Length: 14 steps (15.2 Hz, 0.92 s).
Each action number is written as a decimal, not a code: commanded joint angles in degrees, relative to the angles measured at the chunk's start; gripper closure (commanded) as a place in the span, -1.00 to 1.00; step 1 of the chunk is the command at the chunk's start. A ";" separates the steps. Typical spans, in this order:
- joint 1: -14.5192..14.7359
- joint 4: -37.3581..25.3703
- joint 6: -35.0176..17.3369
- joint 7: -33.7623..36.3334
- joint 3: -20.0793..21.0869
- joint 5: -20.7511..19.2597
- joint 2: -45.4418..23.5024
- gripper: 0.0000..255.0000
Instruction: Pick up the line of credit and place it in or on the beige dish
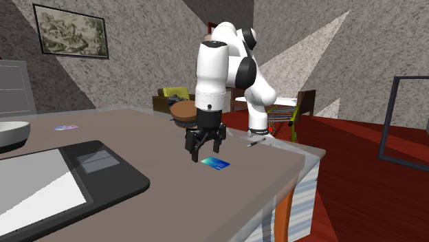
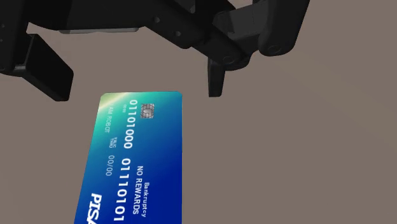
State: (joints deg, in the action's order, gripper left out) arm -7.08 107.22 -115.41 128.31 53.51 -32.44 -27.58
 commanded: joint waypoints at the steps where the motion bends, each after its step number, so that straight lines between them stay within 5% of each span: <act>1: 0.00 0.00 0.00 0.00 0.00 0.00 0.00 1.00; 14: -0.86 -1.05 2.05 -1.24 1.22 1.72 1.67 1.00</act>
State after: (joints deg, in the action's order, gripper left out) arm -7.78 106.51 -113.95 127.36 54.42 -31.16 -26.31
